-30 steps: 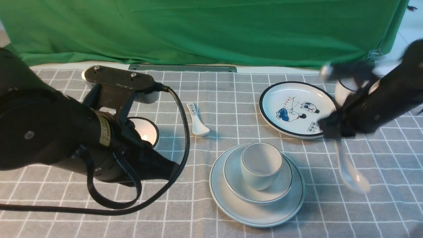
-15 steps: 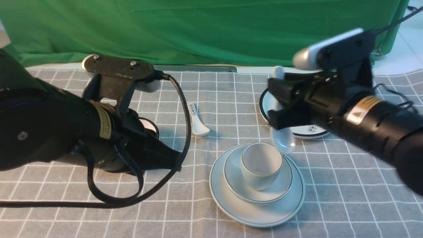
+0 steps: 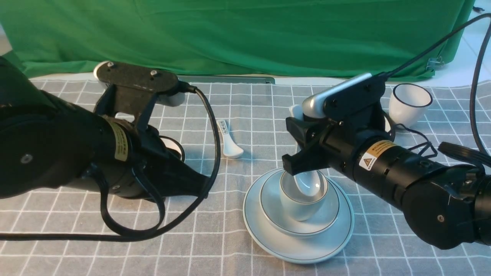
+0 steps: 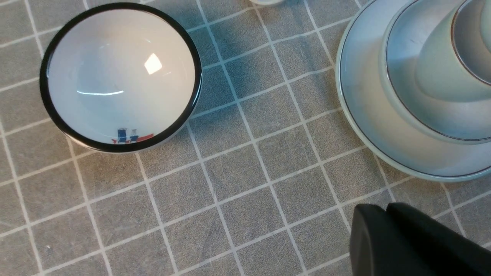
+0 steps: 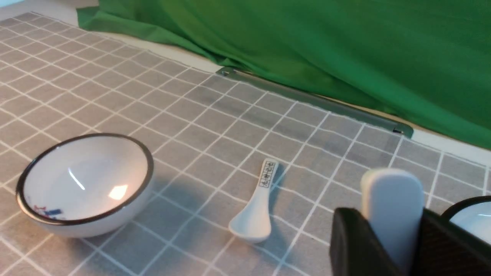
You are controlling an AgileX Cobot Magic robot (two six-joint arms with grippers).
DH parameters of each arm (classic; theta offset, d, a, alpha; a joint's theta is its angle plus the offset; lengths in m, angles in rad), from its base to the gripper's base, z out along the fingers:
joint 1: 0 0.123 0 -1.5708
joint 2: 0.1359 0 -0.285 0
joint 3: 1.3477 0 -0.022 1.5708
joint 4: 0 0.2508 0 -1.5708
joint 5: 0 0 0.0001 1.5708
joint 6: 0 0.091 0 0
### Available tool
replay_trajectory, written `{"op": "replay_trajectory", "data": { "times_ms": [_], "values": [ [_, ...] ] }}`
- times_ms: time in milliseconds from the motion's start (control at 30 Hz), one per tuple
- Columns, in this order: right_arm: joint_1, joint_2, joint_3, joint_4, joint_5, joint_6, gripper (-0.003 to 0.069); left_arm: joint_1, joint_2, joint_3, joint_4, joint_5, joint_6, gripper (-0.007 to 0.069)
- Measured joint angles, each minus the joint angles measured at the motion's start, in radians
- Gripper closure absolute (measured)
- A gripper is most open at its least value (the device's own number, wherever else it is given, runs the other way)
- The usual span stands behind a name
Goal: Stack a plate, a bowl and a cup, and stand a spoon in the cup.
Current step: Use the right arm to put the blue soup spoon into the blue teacup in the middle
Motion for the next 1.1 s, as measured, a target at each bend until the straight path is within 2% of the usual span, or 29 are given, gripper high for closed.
{"op": "replay_trajectory", "data": {
  "times_ms": [500,900,1000,1033,1100],
  "values": [
    [0.001,0.000,0.000,0.000,0.096,0.000,0.0455,0.000,0.000,0.000,0.019,0.000,0.000,0.0615],
    [0.001,0.000,0.000,0.000,0.177,0.000,0.0410,0.000,0.000,0.000,0.019,0.002,0.000,0.0615],
    [0.001,-0.009,-0.009,0.002,0.261,-0.001,0.0367,0.000,-0.001,0.000,0.020,0.015,0.000,0.0615],
    [0.000,-0.032,-0.017,0.003,0.362,-0.011,0.0317,0.000,-0.005,0.000,0.022,0.023,0.000,0.0615],
    [-0.005,-0.069,-0.028,0.003,0.465,-0.017,0.0272,0.000,-0.024,0.001,0.030,0.038,-0.003,0.0615]
  ]
}}
